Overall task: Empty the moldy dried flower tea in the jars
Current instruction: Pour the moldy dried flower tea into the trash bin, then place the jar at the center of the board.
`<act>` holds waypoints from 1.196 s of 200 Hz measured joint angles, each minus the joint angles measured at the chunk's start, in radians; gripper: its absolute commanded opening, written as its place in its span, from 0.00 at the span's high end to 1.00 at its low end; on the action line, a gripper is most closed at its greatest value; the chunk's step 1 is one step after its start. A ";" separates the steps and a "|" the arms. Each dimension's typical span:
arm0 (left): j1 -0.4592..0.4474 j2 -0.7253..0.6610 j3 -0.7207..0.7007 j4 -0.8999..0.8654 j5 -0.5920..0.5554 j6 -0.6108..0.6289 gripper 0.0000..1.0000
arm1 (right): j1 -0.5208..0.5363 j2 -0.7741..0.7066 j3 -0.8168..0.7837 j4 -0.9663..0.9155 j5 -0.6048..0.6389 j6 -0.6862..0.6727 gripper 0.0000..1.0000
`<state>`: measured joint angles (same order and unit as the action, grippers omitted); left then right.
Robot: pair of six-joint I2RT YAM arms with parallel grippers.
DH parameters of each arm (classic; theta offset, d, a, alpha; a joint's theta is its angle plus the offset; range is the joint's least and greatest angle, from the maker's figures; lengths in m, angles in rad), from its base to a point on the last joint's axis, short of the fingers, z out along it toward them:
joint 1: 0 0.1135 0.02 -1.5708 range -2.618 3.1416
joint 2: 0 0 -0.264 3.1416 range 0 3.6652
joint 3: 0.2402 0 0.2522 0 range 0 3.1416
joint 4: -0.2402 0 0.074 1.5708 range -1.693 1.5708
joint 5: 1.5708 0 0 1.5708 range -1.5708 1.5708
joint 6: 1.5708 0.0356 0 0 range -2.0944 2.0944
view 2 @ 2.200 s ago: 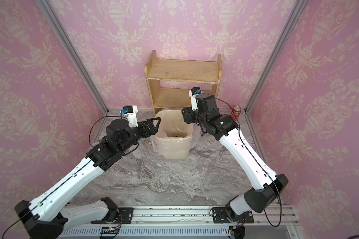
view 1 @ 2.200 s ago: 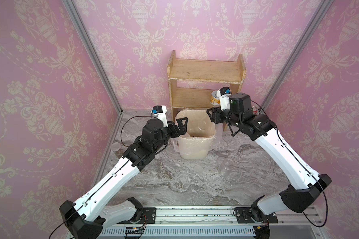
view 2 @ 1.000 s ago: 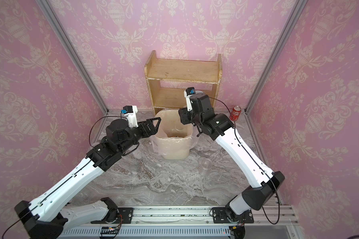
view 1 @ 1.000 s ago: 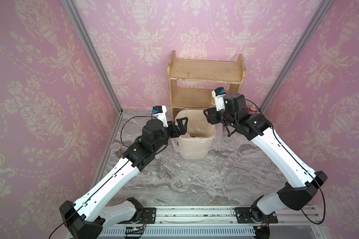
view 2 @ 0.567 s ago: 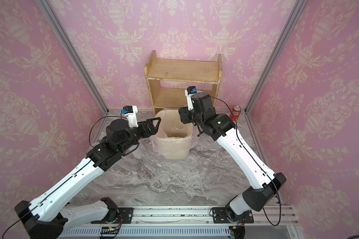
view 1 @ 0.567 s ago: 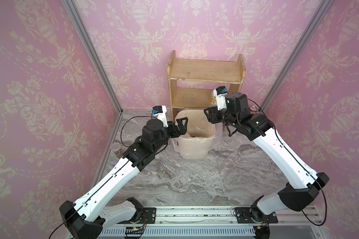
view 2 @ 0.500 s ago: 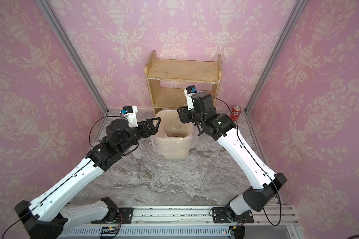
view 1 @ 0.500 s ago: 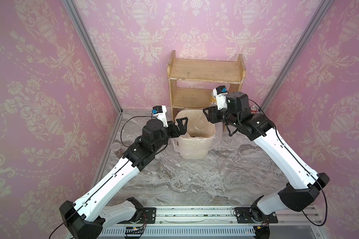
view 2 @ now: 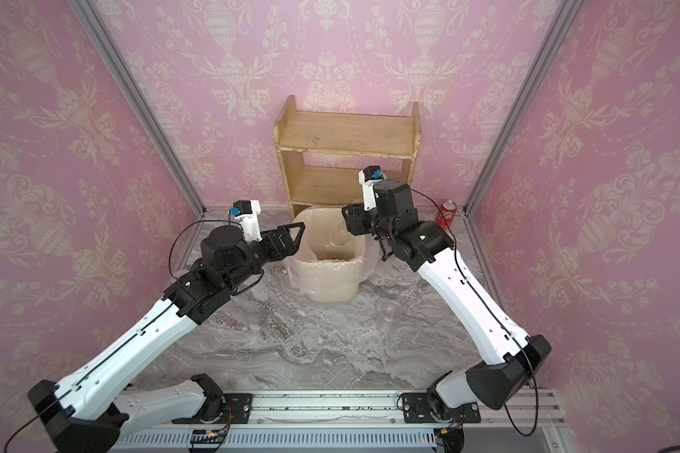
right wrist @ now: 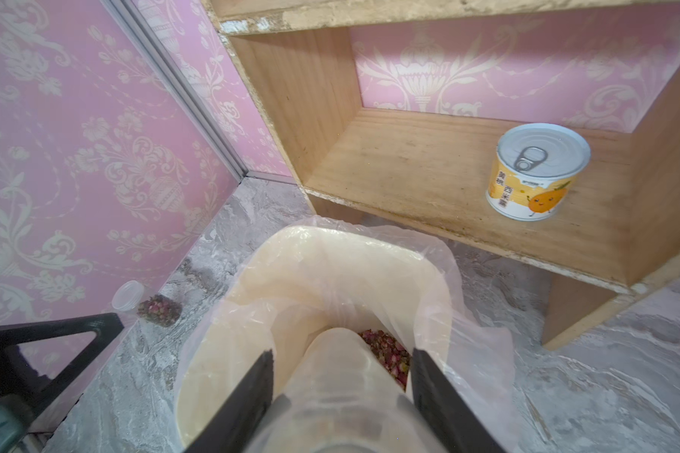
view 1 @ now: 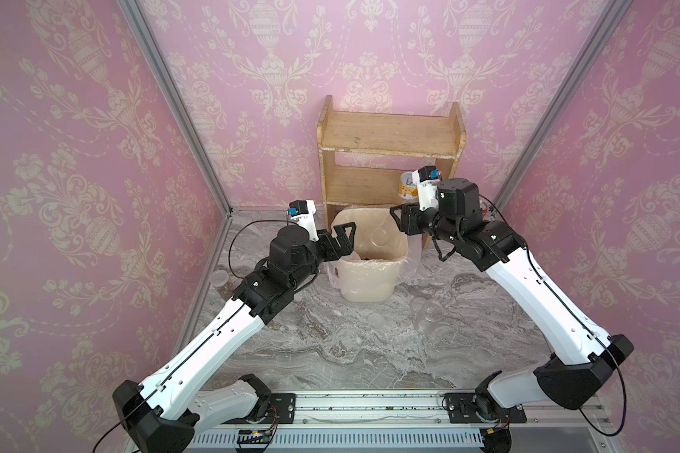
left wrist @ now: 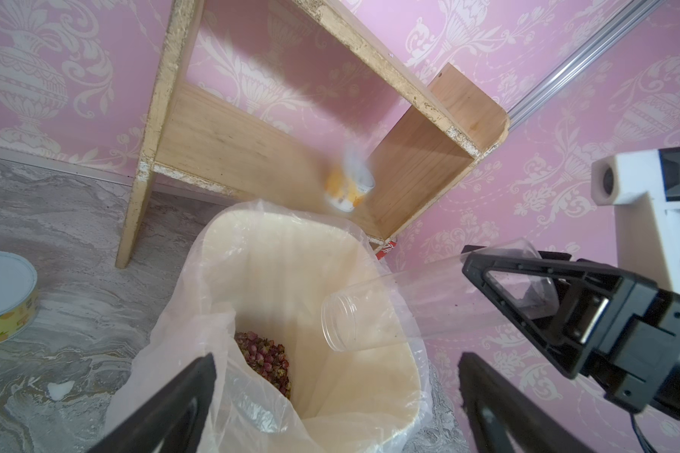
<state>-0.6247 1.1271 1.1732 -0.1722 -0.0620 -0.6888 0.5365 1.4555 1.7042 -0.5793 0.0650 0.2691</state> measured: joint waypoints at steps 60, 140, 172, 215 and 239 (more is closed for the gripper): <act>0.008 0.000 -0.010 0.037 0.035 -0.023 0.01 | -0.098 -0.108 -0.135 0.110 -0.081 0.120 0.67; 0.137 0.059 -0.051 0.245 0.311 -0.335 0.01 | -0.194 -0.275 -0.376 0.474 -0.321 0.504 0.64; 0.137 0.093 -0.060 0.336 0.363 -0.441 0.01 | -0.194 -0.281 -0.449 0.605 -0.377 0.644 0.64; 0.137 0.154 -0.079 0.453 0.420 -0.560 0.01 | -0.194 -0.281 -0.491 0.702 -0.402 0.753 0.64; 0.135 0.170 -0.081 0.484 0.428 -0.594 0.04 | -0.194 -0.281 -0.505 0.743 -0.410 0.790 0.64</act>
<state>-0.4892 1.2972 1.0920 0.3122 0.3664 -1.2827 0.3424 1.1748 1.1992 0.1635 -0.3454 1.0595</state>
